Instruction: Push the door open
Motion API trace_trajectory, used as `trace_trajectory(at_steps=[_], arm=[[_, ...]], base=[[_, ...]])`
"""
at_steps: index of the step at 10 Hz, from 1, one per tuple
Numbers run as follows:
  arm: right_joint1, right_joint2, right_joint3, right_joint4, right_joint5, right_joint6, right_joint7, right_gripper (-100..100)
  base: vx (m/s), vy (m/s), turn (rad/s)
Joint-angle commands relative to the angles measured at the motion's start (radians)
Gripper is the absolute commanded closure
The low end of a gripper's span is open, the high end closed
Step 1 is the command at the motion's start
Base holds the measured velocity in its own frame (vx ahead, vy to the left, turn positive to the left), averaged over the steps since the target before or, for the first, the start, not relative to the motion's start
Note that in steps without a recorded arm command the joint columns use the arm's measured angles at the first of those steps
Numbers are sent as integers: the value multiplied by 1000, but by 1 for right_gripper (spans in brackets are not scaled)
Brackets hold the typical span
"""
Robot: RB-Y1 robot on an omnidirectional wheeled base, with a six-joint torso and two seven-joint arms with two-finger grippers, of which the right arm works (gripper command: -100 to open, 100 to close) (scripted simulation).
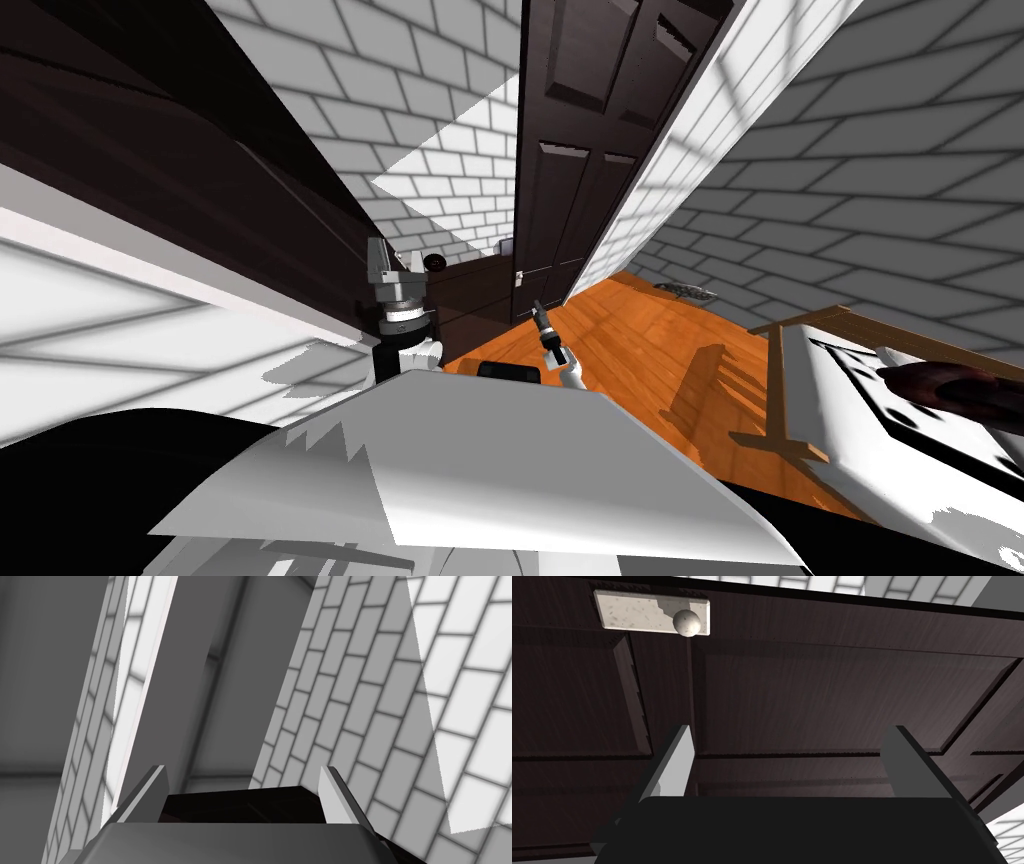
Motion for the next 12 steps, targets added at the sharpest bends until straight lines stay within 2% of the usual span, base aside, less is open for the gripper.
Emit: trace_trajectory(at_steps=[1,3,4,12], arm=[[-13,5,3,35,6,-8,-7,-100],[-30,9,7,77,13,-17,-15,-100],[-45,14,10,114,19,-25,-22,-100],[-103,40,23,261,44,-58,-51,-100]], base=[[88,-82,41],[83,-67,38],[100,-108,69],[82,-79,38]])
